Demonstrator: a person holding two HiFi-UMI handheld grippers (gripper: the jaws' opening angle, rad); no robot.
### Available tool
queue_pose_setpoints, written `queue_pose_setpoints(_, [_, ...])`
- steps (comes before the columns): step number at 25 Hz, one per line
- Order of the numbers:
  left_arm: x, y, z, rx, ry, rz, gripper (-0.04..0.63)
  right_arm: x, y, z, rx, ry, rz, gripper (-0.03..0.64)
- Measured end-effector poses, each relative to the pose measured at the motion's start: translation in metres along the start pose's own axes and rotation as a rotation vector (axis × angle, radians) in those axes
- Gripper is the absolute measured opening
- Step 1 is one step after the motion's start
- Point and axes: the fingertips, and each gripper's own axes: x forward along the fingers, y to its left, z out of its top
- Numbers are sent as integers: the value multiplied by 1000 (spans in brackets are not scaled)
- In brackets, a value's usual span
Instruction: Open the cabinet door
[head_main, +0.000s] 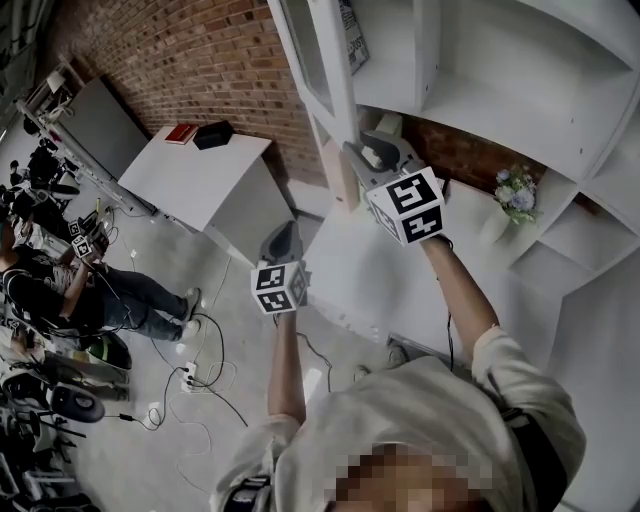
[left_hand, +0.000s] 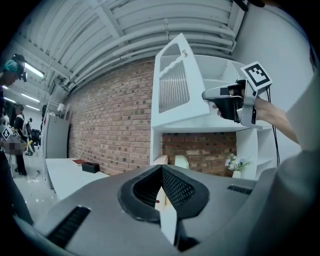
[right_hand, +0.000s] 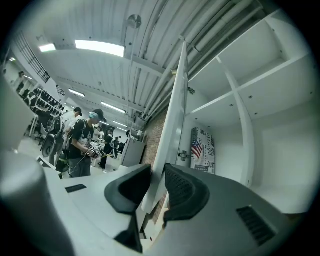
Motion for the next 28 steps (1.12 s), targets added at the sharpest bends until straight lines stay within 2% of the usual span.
queue_pose_setpoints(5, [-15,11,6,-1,-12,31,26,10,27,9,2,-14,46,114])
queue_pose_setpoints(13, [-49,45,-1,-12,-6,129,26,31,69,18,-1,-33,126,121])
queue_pose_setpoints(18, [-76,68,4,-19,-16,202,26,47,87,22,13,-52,122,127])
queue_pose_setpoints(28, [-135,104,-5,-43,-6,335,26,78,125,30,18,-71,171,127])
